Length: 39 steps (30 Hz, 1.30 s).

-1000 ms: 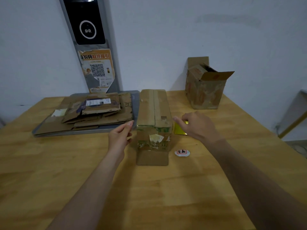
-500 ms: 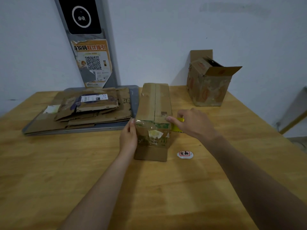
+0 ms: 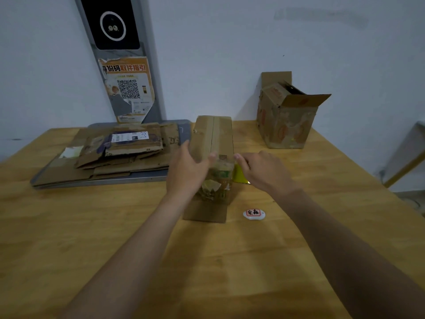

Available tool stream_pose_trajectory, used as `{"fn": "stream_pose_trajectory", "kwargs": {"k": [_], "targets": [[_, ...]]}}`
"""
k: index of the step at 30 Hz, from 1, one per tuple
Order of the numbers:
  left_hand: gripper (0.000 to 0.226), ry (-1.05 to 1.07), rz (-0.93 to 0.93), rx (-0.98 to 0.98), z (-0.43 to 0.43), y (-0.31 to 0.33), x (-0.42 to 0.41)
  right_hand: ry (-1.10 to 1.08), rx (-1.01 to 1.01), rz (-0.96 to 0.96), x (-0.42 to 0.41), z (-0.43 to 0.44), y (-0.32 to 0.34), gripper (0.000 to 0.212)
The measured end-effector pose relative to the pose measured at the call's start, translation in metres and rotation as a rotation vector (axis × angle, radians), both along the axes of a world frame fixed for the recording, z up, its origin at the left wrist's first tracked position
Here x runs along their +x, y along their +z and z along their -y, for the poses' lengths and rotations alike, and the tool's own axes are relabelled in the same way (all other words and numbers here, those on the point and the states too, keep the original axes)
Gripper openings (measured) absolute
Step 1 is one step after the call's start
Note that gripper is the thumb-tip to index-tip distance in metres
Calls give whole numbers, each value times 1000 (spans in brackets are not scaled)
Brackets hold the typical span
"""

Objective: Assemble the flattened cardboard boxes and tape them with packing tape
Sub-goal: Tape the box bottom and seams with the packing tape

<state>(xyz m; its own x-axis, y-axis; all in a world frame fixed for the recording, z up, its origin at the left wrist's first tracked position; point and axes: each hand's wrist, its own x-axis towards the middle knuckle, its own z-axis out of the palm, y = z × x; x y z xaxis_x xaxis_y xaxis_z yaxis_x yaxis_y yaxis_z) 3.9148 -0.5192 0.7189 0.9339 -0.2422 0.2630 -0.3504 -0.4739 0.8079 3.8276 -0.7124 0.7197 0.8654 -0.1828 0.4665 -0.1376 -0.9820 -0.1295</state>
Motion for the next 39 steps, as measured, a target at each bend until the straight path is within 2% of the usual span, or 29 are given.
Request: {"fn": "stream_pose_trajectory", "kwargs": {"k": [1,3,6,8,10,12,13,16,20,22,25,27,32,35,39], "targets": [[110,15,-17,93,7,1,-4,-3,-7,-5,0,-2,1,52],[122,60,-43,166,16,0,-7,-20,-31,-15,1,-5,2,53],[124,126,-51,107,16,-4,0,-36,-23,-25,1,-7,1,54],[116,140,-118,-3,9,-7,5,-27,23,-22,1,-7,0,51],[90,131,-167,-114,-2,-11,10,-14,59,-13,0,-7,-2,47],[41,103,-196,-191,-11,-16,15,-11,78,-5,0,-8,-2,45],[25,71,-231,-220,-13,-18,17,-12,85,-2,0,-8,-1,44],[37,-12,-380,-283,-12,-21,19,-3,96,4,-1,-9,1,41],[52,-7,-487,-349,-6,-18,24,16,105,12,-2,-10,2,41],[53,-22,-366,-175,-7,-17,25,26,93,6,-2,-9,2,45],[53,31,119,333,-11,-14,20,37,40,-10,-2,-9,3,51],[56,-15,294,527,-7,-10,20,27,-4,-17,-1,-9,6,53],[60,-116,400,773,17,-2,21,-6,-16,-21,-1,-10,6,57],[60,-117,460,836,27,0,20,-8,-21,-27,-1,-9,4,60],[63,-78,437,853,41,-4,9,-7,-81,-9,1,-13,6,68]]}}
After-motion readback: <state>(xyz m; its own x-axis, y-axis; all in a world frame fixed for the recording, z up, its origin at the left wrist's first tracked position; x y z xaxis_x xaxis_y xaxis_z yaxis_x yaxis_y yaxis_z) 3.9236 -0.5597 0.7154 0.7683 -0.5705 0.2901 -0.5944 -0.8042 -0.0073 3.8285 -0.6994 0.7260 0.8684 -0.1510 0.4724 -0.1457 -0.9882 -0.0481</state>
